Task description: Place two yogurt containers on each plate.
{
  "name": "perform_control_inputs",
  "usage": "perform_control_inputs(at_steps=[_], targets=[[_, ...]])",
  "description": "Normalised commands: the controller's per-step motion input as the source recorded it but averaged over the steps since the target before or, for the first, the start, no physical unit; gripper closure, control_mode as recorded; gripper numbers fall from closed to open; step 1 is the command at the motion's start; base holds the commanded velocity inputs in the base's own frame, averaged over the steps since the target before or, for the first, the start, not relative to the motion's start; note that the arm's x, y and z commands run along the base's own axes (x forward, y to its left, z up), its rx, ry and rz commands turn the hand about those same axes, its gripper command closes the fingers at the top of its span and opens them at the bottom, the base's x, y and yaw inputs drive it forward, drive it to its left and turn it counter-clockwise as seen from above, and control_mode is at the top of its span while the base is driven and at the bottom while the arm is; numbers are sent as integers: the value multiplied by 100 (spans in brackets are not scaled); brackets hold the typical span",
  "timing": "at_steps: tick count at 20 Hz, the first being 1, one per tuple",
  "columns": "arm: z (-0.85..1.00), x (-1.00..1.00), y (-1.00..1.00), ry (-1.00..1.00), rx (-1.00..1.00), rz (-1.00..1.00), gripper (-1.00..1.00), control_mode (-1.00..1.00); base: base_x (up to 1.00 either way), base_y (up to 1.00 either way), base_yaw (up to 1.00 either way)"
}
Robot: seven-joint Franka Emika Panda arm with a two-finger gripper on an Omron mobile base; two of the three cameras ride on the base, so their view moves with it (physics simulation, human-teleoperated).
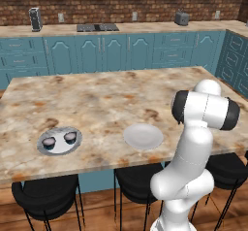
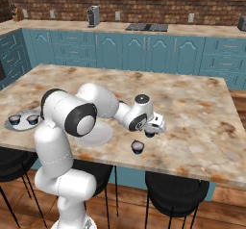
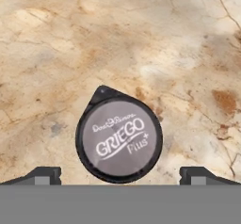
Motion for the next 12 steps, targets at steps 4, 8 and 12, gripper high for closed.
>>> perform_control_inputs(at_steps=[4,8,12], targets=[[-11,26,0,0,0,0,-100,-100,0,0,0],[-21,4,-6,0,0,0,-100,-100,0,0,0],[-23,0,-27,0,0,0,-100,-100,0,0,0]])
